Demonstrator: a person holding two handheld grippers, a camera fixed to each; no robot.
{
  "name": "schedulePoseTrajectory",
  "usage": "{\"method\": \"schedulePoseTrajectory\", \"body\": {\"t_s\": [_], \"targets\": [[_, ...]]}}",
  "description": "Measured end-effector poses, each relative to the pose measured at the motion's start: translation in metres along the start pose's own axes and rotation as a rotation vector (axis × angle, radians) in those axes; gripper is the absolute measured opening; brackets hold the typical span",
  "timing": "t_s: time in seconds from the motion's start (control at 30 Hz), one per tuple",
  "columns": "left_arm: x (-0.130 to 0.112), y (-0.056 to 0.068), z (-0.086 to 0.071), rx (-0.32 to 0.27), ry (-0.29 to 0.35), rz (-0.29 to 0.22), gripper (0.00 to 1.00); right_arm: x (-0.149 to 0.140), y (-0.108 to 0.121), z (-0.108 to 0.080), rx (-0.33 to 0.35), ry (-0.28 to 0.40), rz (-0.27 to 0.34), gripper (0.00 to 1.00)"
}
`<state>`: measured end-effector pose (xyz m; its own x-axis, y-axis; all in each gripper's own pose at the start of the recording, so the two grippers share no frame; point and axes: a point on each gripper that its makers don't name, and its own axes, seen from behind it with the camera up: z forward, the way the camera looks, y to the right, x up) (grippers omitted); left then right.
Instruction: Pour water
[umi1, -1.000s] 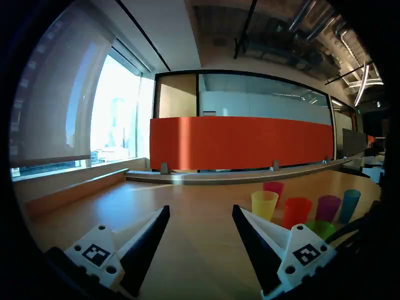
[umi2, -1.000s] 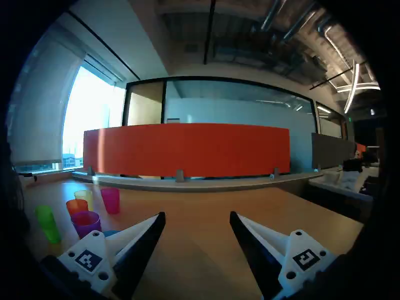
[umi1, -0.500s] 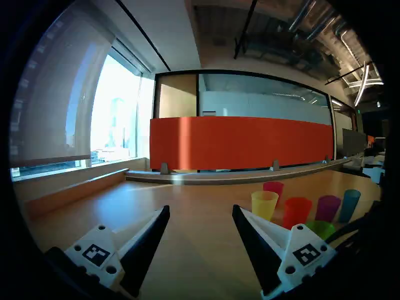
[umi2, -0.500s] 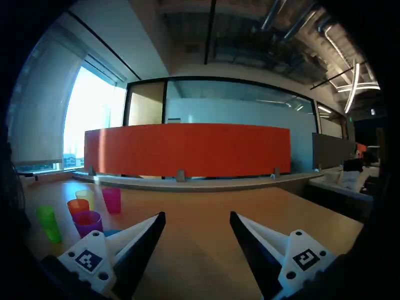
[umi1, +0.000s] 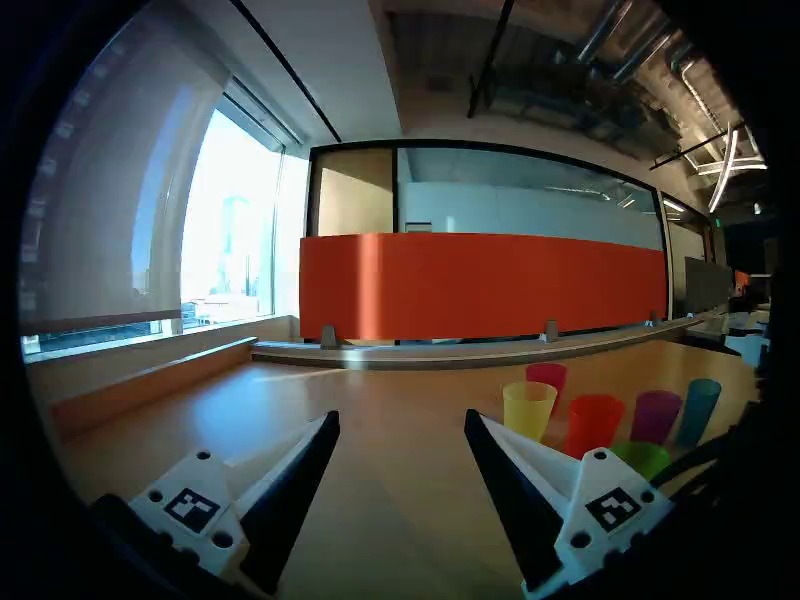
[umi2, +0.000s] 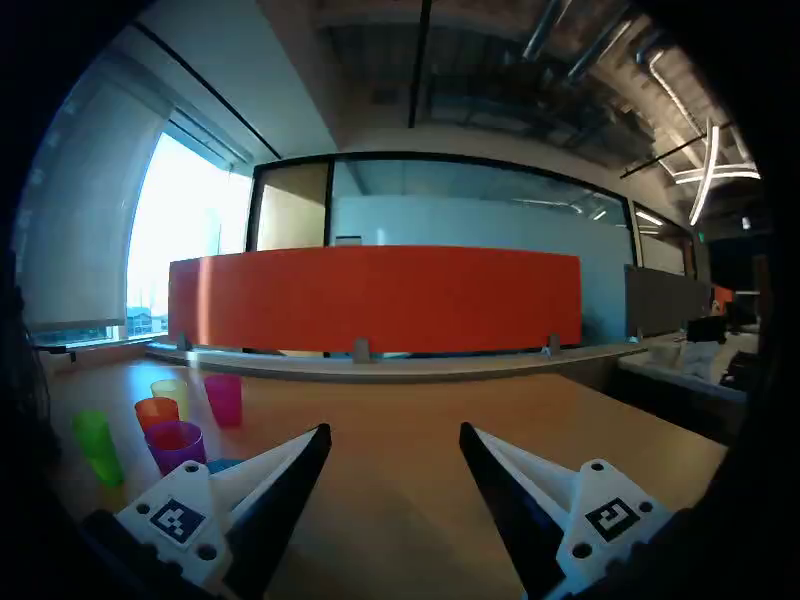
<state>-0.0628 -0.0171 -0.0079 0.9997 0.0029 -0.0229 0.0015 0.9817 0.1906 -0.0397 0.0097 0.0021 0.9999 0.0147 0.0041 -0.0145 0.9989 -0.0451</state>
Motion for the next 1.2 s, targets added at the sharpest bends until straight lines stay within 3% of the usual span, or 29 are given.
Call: {"method": "schedulePoseTrajectory", "body": {"t_s": [1.2], "targets": [[0.0026, -0.0006, 0.0017, -0.001, -0.002, 0.001, 0.93, -0.0006, 0.0007, 0.0000, 0.000, 0.000, 0.000, 1.00]]}}
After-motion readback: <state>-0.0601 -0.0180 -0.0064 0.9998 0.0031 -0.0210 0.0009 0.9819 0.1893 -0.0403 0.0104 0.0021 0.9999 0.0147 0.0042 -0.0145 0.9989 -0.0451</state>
